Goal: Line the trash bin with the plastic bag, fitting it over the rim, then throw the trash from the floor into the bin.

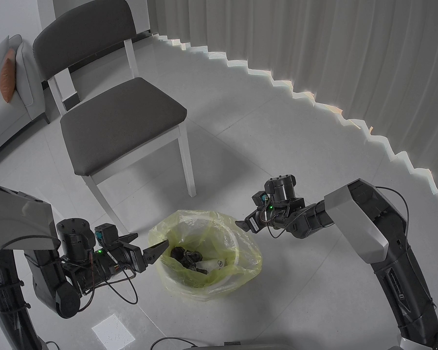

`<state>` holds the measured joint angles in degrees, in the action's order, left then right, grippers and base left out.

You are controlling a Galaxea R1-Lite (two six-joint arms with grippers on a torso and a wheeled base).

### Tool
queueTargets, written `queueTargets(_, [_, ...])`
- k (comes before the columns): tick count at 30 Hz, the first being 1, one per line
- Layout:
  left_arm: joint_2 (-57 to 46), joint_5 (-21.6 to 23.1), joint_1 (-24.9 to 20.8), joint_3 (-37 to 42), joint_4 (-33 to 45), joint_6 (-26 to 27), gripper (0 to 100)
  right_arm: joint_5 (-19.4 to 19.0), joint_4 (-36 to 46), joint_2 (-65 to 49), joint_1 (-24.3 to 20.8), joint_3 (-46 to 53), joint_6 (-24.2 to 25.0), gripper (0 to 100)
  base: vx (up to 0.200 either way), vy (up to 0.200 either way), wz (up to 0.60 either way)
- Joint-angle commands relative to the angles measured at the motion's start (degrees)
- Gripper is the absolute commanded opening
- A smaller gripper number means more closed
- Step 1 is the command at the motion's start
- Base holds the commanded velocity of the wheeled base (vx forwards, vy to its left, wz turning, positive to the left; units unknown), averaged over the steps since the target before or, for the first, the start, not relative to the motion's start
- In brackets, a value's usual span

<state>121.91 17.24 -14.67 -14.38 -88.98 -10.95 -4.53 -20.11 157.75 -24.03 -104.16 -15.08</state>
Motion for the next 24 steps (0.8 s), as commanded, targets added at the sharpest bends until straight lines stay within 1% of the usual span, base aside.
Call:
queueTargets(1, [0.0,0.0,0.0,0.0,-1.0,0.0,100,0.0,0.0,-0.2,0.0,0.3,0.0,100,0.000,0.000,0.00])
queueTargets(11, [0.0,0.0,0.0,0.0,-1.0,0.0,100,0.0,0.0,0.6,-0.7,1.1,-0.1,100,0.000,0.000,0.00])
queueTargets(17, [0.0,0.0,0.0,0.0,-1.0,0.0,100,0.0,0.7,4.4,-1.1,-2.0,-0.2,100,0.000,0.000,0.00])
queueTargets(24, [0.0,0.0,0.0,-0.1,-1.0,0.0,100,0.0,1.6,4.4,-1.0,-2.5,-0.1,100,0.000,0.000,0.00])
